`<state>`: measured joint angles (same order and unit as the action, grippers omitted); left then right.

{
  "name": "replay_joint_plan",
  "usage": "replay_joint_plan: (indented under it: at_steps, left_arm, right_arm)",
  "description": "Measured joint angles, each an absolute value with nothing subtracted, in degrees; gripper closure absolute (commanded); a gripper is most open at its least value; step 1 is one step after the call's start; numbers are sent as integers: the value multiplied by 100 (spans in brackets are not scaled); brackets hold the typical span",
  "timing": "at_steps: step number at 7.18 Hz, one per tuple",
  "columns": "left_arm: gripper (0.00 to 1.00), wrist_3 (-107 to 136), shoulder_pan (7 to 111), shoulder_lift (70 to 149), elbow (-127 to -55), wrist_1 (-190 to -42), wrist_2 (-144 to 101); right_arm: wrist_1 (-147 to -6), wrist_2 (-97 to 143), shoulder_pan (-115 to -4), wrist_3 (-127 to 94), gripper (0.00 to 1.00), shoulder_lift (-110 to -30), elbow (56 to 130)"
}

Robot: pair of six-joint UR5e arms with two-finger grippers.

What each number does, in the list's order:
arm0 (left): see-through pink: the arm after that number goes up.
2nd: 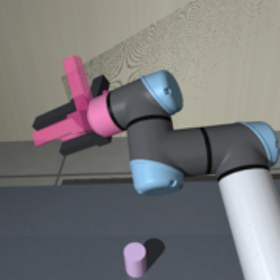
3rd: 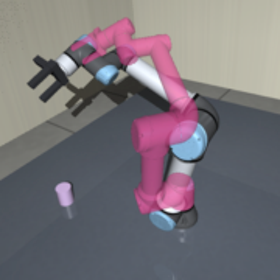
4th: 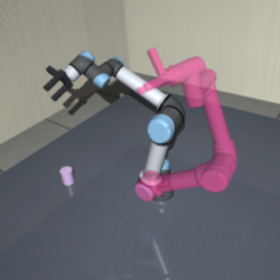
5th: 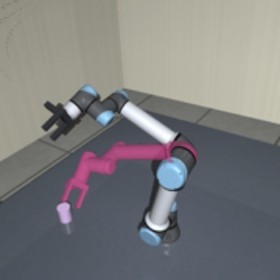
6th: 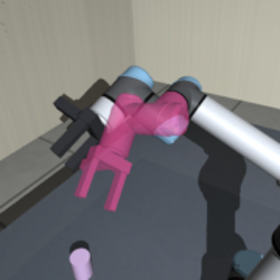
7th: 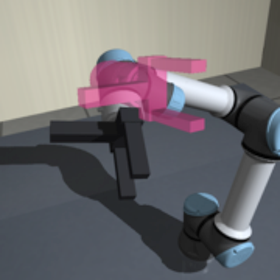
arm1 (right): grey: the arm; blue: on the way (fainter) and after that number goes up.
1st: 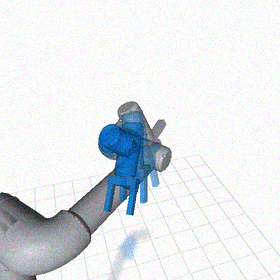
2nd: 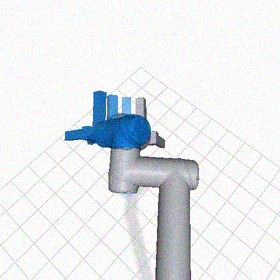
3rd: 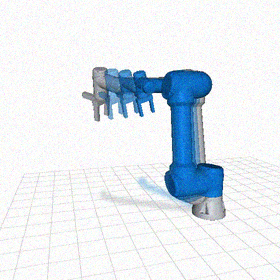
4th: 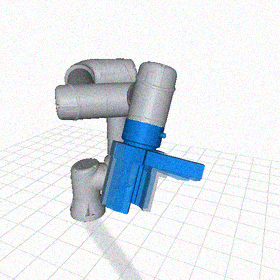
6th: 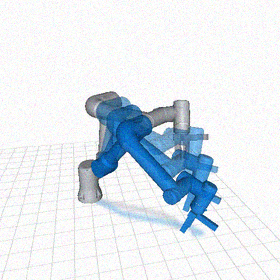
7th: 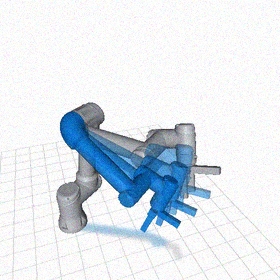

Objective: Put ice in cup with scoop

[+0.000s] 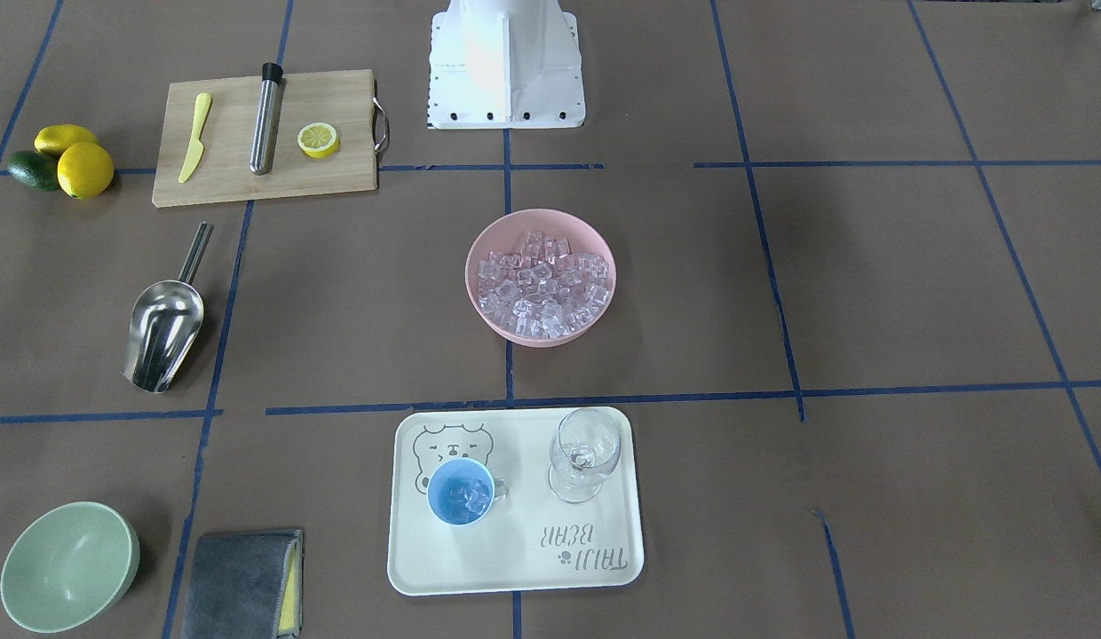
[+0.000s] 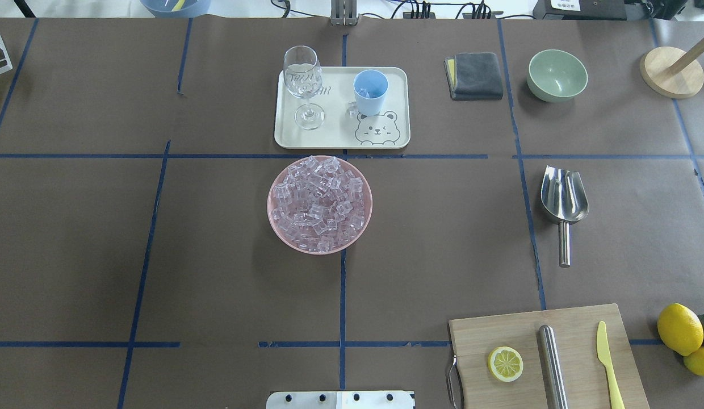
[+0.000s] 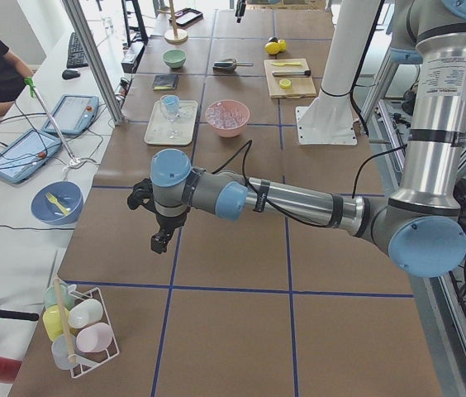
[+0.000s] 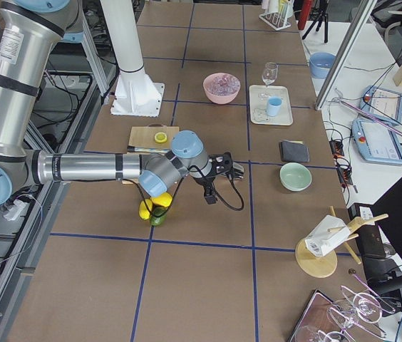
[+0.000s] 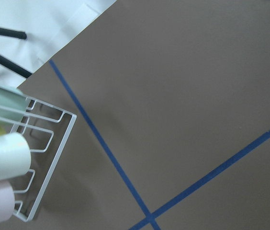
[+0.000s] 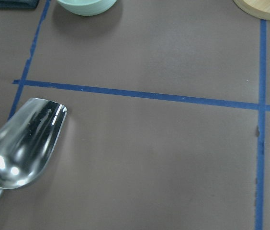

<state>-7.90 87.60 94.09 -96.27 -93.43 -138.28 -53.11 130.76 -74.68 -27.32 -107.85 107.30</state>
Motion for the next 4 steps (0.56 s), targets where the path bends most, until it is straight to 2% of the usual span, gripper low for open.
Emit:
replay_joint_plan:
  at_steps: [1, 4]
  left_arm:
    - [0, -795, 8800, 9281, -9673, -9105, -14066]
    - [0, -829, 8812, 9118, -9755, -9377, -13462]
  right_arm:
    - [-6101, 13192, -7811, -1726, 0, -10601, 10681]
    - [-9683, 13246, -8679, 1688, 0, -9352, 10654]
